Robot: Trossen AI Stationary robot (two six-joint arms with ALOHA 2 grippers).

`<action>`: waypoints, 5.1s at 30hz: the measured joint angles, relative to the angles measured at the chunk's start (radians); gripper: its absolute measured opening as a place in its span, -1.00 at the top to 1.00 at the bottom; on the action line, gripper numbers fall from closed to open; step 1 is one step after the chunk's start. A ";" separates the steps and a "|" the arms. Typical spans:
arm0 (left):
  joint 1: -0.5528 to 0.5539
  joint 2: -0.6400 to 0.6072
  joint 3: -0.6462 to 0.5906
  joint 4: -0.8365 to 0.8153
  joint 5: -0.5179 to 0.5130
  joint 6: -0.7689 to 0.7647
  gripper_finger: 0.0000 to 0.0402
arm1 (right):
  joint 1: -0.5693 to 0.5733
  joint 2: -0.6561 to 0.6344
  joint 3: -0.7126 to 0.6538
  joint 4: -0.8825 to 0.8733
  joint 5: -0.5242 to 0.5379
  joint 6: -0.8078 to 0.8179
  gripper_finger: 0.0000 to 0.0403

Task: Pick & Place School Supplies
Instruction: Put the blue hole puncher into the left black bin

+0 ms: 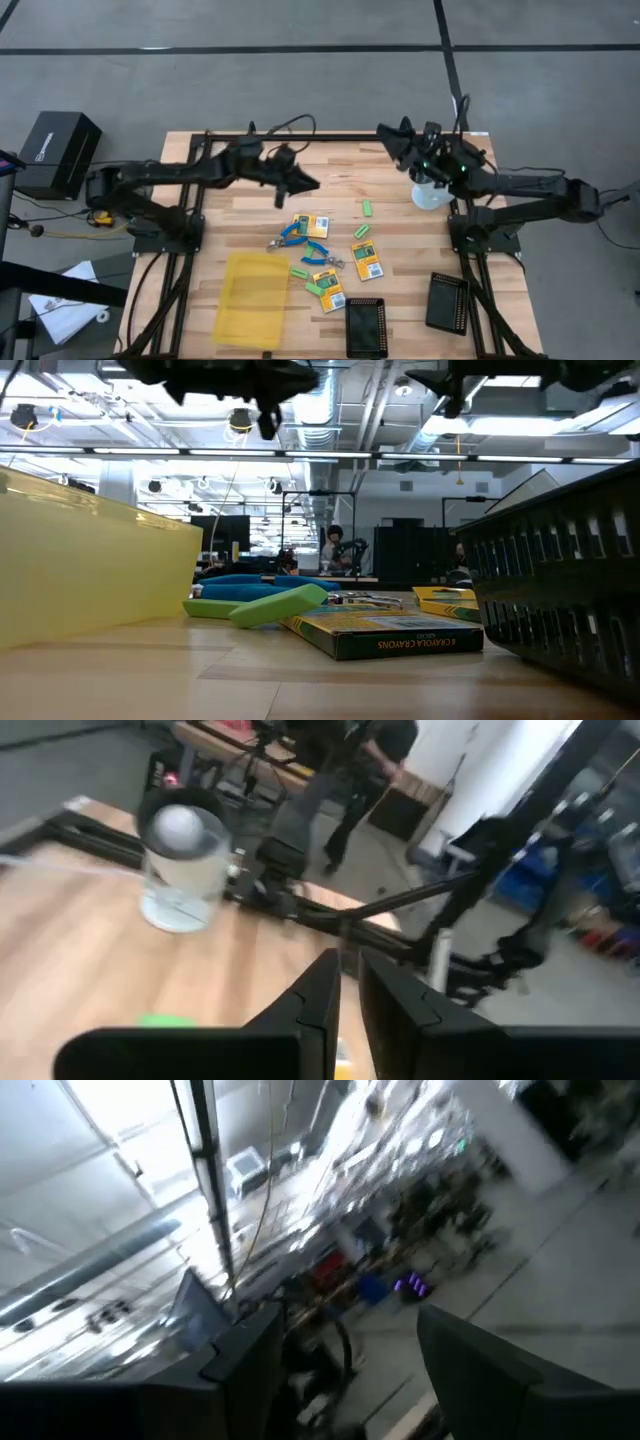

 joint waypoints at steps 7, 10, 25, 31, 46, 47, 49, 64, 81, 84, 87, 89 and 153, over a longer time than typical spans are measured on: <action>0.072 0.109 0.115 -0.336 -0.053 0.209 0.83 | -0.086 0.055 0.070 -0.037 -0.215 -0.014 -0.11; 0.077 0.128 0.116 -0.474 -0.104 0.265 0.83 | -0.095 0.057 0.084 -0.180 -0.278 -0.037 -0.11; 0.003 0.159 0.109 -0.627 -0.261 0.315 0.83 | -0.090 0.056 0.169 -0.886 -0.356 -0.232 -0.11; -0.071 0.163 0.067 -0.730 -0.281 0.283 0.83 | -0.070 0.055 0.170 -0.881 -0.358 -0.232 -0.11; -0.165 0.163 0.014 -0.769 -0.368 0.054 0.36 | -0.058 0.055 0.170 -0.878 -0.367 -0.231 -0.11; -0.165 0.163 0.003 -0.771 -0.372 0.052 0.32 | -0.058 0.055 0.170 -0.878 -0.377 -0.231 -0.11; -0.165 0.163 -0.012 -0.772 -0.373 0.050 0.26 | -0.058 0.055 0.170 -0.878 -0.382 -0.231 -0.11; -0.189 0.265 -0.018 -0.732 -0.357 -0.055 0.18 | -0.058 0.055 0.170 -0.860 -0.384 -0.231 -0.11; -0.208 0.383 -0.017 -0.680 -0.382 -0.085 0.26 | -0.058 0.055 0.170 -0.832 -0.385 -0.231 -0.11; -0.208 0.386 -0.016 -0.681 -0.384 -0.092 0.42 | -0.058 0.055 0.170 -0.832 -0.385 -0.231 -0.11; -0.206 0.386 -0.016 -0.685 -0.390 -0.113 0.62 | -0.058 0.055 0.170 -0.832 -0.386 -0.231 -0.11; -0.203 0.386 -0.017 -0.685 -0.389 -0.123 0.77 | -0.058 0.055 0.170 -0.831 -0.386 -0.231 -0.11; -0.434 0.638 0.561 -0.296 0.154 0.715 0.81 | -0.246 0.055 0.170 -0.713 -0.404 -0.154 -0.11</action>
